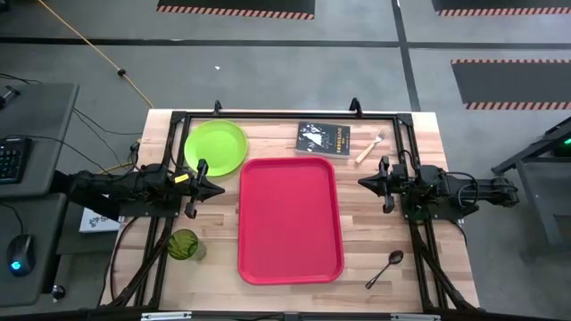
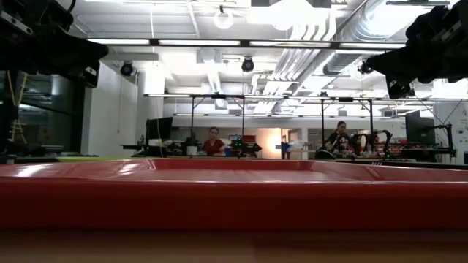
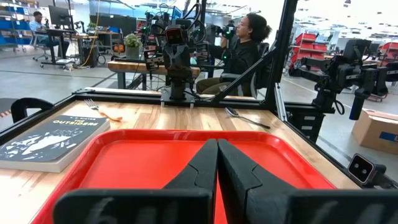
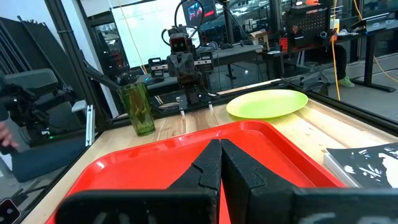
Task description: Pick and place plate/cup/fork/spoon on tray
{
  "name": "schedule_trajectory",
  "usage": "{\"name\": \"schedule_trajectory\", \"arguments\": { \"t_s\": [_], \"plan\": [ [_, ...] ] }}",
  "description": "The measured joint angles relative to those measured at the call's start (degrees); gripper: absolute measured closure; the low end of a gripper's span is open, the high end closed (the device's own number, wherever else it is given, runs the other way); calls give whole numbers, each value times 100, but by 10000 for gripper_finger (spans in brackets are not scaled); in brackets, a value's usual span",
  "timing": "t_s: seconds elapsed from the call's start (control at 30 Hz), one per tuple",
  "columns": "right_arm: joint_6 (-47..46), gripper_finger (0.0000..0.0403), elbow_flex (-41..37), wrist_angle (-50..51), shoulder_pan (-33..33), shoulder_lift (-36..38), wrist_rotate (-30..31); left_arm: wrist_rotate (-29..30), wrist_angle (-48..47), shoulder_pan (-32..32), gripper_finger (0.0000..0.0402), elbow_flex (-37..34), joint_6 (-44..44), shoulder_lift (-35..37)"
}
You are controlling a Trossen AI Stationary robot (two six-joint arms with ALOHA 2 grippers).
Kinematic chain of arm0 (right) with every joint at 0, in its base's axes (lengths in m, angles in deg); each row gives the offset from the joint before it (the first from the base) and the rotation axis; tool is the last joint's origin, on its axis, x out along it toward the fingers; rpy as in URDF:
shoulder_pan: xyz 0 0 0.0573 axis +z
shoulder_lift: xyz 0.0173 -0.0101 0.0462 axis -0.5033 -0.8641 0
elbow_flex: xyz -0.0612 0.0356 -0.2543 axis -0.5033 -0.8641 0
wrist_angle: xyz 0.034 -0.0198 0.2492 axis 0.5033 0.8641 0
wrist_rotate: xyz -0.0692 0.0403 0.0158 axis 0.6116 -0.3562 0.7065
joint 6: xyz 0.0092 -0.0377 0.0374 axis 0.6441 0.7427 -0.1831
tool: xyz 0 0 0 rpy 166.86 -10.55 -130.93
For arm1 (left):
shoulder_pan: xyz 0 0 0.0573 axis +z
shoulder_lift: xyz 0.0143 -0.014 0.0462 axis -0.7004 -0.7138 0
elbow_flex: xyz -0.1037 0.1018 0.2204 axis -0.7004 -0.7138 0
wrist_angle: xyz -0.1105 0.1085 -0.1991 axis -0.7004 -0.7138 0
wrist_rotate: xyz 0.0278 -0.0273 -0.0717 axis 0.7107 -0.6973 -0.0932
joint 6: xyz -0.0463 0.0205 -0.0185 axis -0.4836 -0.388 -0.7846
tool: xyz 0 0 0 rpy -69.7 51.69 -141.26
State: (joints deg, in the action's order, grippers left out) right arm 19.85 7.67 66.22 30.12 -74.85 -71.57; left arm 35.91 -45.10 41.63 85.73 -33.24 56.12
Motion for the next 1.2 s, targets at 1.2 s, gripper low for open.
{"name": "schedule_trajectory", "arguments": {
  "t_s": [1.2],
  "plan": [
    [-3839, 403, 526, -3719, 62, -1589, 1812, 2533, 1310, 420, 401, 2905, -1831, -2824]
  ]
}}
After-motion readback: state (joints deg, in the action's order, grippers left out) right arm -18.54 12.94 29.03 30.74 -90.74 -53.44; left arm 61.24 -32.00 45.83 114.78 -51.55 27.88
